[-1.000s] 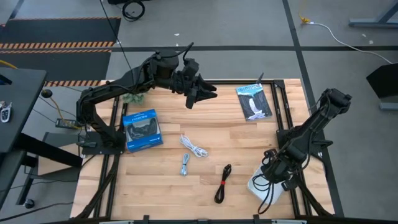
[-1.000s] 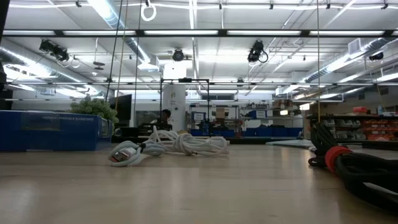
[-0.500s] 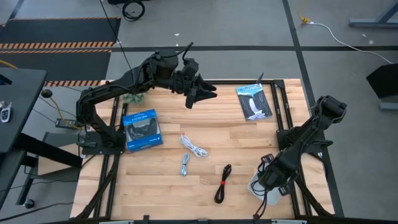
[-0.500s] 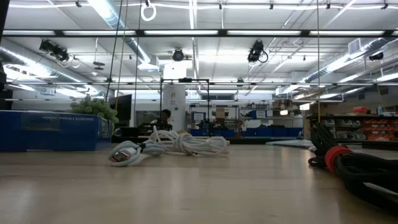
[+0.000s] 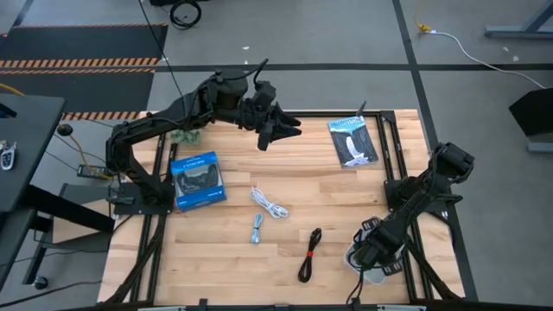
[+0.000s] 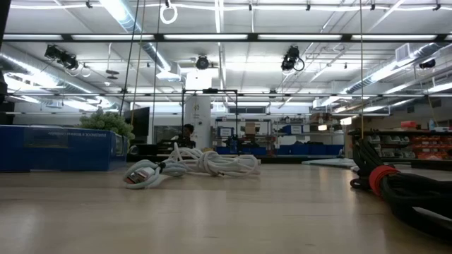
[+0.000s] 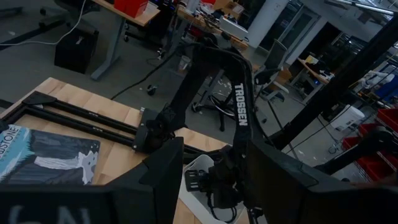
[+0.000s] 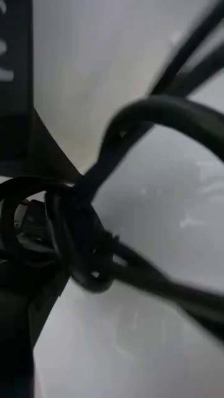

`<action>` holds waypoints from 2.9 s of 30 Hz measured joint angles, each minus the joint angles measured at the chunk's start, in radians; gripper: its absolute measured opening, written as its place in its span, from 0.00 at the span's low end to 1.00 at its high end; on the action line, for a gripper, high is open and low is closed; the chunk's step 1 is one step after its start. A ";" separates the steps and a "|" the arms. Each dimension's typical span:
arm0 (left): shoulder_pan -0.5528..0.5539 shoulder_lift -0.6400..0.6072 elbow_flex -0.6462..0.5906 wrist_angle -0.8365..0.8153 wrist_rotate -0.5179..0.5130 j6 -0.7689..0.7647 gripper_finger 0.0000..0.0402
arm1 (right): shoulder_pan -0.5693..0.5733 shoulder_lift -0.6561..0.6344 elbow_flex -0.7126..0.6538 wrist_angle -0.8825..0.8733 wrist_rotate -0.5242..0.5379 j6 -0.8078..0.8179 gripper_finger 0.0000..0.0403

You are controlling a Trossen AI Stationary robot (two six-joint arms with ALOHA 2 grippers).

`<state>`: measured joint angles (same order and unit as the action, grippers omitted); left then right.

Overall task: Pick and place USB-C Cables
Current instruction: Put the left black charger cable into the white bin, then put the white charger cable into the white bin

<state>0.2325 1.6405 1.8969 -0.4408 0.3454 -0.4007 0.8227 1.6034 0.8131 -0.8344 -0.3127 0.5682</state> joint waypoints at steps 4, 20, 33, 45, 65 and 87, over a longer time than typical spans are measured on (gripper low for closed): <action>0.000 0.000 0.000 -0.001 0.000 0.001 0.46 | 0.000 -0.045 0.002 -0.008 -0.003 0.015 0.57; 0.000 0.000 0.000 -0.071 0.000 0.027 0.46 | -0.005 -0.260 0.158 -0.180 0.104 0.081 0.74; -0.008 -0.001 0.000 -0.290 0.087 0.068 0.46 | -0.055 -0.326 0.271 -0.162 0.374 0.012 0.67; -0.132 0.014 -0.091 -0.535 0.040 0.104 0.46 | -0.169 -0.348 0.384 -0.161 0.430 -0.001 0.63; -0.191 0.185 -0.308 -0.506 -0.205 0.178 0.48 | -0.208 -0.368 0.608 -0.178 0.561 -0.149 0.59; -0.235 0.439 -0.307 -0.586 -0.326 0.869 0.58 | -0.167 -0.371 0.607 -0.271 0.736 -0.020 0.59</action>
<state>-0.0029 2.0792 1.5895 -1.0271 0.0191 0.4683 0.6556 1.2324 1.4204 -1.1053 0.4236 0.5484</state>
